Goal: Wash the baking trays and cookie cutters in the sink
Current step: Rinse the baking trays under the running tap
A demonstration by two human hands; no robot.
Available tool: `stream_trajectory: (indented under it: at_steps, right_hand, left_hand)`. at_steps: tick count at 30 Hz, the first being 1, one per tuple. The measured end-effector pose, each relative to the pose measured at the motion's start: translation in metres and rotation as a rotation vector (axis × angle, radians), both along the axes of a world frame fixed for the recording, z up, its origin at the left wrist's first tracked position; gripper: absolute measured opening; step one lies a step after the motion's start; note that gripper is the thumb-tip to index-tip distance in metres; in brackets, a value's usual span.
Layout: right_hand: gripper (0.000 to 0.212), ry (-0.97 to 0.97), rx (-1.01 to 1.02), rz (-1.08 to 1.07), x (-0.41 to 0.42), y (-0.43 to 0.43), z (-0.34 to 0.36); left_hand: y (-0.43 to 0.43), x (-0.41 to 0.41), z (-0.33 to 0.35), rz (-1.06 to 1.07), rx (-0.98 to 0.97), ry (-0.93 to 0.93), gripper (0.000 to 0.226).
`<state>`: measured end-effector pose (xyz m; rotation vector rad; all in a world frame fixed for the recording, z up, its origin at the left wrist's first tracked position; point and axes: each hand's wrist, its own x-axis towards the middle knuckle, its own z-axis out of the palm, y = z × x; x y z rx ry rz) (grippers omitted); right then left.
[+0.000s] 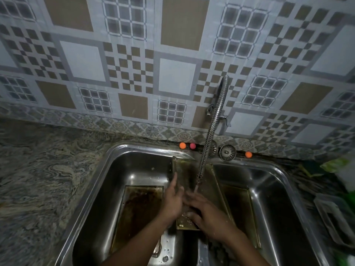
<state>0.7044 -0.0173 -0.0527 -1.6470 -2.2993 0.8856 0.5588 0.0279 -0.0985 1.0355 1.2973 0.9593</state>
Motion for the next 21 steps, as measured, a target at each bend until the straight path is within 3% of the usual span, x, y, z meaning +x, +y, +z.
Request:
stream_trajectory:
  at_steps: [5, 9, 13, 16, 21]
  right_hand:
    - [0.051, -0.145, 0.132, -0.453, 0.03, -0.017, -0.005]
    - [0.045, 0.005, 0.192, -0.587, 0.03, -0.01, -0.011]
    - [0.04, 0.1, 0.325, -0.791, 0.049, -0.006, -0.004]
    - [0.056, 0.229, 0.067, -0.914, 0.065, -0.001, 0.001]
    - [0.032, 0.866, -0.305, -0.932, 0.06, -0.008, 0.019]
  left_hand:
    - [0.003, 0.015, 0.009, -0.103, 0.043, 0.143, 0.071]
    - [0.012, 0.02, 0.02, -0.144, 0.12, 0.206, 0.062]
    - [0.019, 0.011, 0.012, -0.151, 0.08, 0.223, 0.073]
    - [0.017, 0.002, 0.005, -0.129, 0.003, 0.175, 0.086]
    - [0.016, 0.004, 0.006, -0.145, -0.056, 0.113, 0.092]
